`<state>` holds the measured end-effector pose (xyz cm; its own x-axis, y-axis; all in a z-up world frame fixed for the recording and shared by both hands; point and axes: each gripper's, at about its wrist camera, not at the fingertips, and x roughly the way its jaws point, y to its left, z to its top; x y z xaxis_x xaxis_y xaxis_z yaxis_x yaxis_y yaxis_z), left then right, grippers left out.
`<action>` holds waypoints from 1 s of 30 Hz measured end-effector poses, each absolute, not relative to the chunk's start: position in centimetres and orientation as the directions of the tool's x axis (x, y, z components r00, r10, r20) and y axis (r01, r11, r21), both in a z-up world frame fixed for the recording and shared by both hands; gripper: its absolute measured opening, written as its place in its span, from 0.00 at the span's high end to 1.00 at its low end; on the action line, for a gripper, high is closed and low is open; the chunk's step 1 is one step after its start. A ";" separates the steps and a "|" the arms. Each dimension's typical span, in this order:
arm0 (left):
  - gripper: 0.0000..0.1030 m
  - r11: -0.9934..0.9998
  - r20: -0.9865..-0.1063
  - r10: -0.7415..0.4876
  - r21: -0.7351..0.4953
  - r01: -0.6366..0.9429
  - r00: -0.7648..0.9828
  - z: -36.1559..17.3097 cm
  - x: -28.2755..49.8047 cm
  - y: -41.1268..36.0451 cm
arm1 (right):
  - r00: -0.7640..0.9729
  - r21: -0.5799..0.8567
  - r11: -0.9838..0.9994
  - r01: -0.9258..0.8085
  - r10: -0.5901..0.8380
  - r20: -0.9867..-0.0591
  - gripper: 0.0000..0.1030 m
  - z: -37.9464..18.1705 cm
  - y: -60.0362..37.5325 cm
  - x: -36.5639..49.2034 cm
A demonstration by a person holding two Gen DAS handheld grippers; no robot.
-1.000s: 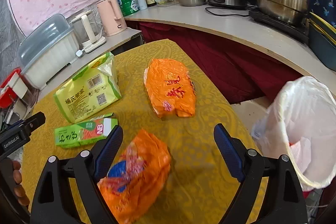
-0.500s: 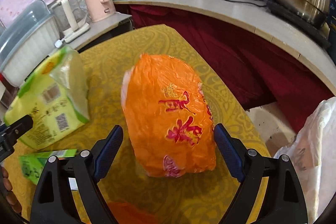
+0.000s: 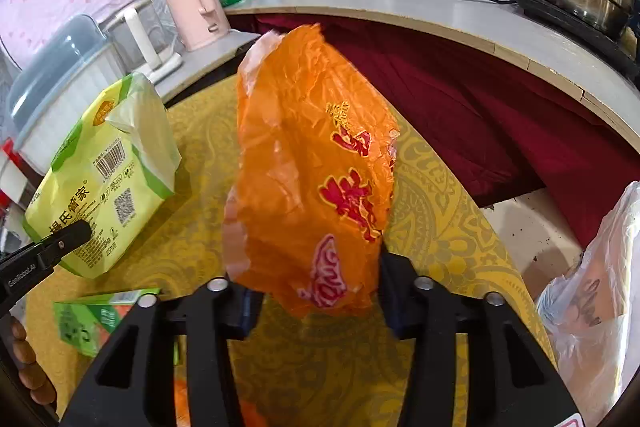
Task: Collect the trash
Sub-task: 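Lift and carry the orange bag and bread bag over the white bin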
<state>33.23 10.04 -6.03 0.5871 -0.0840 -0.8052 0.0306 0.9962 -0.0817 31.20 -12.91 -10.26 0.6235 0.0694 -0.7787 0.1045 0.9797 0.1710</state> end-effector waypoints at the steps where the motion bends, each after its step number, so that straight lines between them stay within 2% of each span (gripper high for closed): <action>1: 0.84 0.996 -0.801 -0.083 -0.080 0.031 0.593 -5.6 33.0 10.0 | 0.628 0.182 0.978 0.098 0.081 -0.774 0.66 -10.0 -12.9 31.1; 7: 0.89 0.995 -0.776 -0.093 -0.087 0.041 0.624 -2.9 31.4 9.6 | 0.666 0.204 0.976 0.075 0.104 -0.739 0.73 -7.3 -12.9 29.5; 21: 0.89 0.986 -0.696 -0.162 -0.092 0.137 0.700 4.5 24.7 5.0 | 0.783 0.229 0.969 0.094 0.070 -0.618 0.73 1.6 -16.7 21.9; 30: 0.89 0.970 -0.651 -0.231 -0.095 0.223 0.724 8.0 20.3 0.2 | 0.822 0.225 0.963 0.145 0.009 -0.570 0.73 4.9 -21.0 16.1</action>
